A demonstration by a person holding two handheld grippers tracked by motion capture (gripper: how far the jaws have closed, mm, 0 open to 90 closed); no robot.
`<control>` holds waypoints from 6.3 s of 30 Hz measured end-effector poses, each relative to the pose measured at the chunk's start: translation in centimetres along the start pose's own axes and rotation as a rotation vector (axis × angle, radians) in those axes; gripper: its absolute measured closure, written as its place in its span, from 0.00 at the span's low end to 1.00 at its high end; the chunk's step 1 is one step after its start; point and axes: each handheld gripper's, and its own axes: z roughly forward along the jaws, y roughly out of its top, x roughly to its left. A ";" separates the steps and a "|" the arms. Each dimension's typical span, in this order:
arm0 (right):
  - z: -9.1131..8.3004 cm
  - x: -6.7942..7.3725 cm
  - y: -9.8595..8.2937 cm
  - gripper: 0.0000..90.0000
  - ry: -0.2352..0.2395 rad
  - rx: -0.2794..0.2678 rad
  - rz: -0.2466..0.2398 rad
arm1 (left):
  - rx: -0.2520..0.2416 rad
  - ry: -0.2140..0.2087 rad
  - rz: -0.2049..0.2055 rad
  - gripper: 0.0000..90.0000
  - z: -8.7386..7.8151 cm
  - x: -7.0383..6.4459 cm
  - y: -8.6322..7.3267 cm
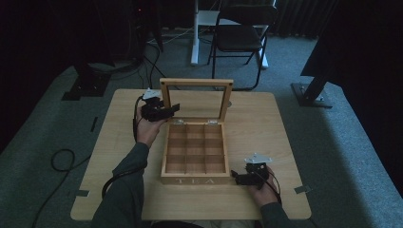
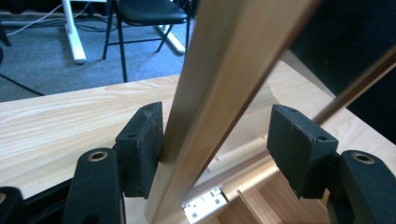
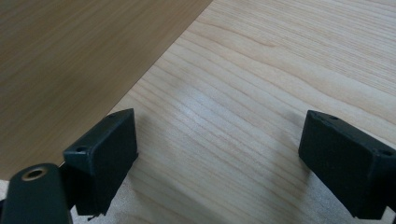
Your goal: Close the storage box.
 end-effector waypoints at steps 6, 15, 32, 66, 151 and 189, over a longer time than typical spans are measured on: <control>0.0 0.0 0.0 0.12 -0.001 0.000 0.001 | 0.006 0.006 0.051 0.40 -1.0 -0.8 -0.6; 0.0 0.0 0.0 0.12 0.000 0.000 0.001 | -0.074 -0.019 -0.039 0.41 -2.8 -0.8 -1.4; 0.0 0.0 0.0 0.12 0.000 0.001 0.001 | -0.097 0.031 -0.038 0.50 -5.7 -2.7 -1.2; 0.0 0.0 0.0 0.12 -0.001 -0.001 0.000 | -0.114 0.040 -0.021 0.43 -8.2 -4.3 -2.4; 0.0 0.0 0.0 0.12 -0.002 -0.005 -0.001 | -0.087 0.021 0.014 0.41 -11.0 -6.6 -8.5; 0.0 0.0 0.0 0.12 0.000 -0.002 0.001 | -0.047 0.002 -0.001 0.41 -11.4 -7.1 -10.4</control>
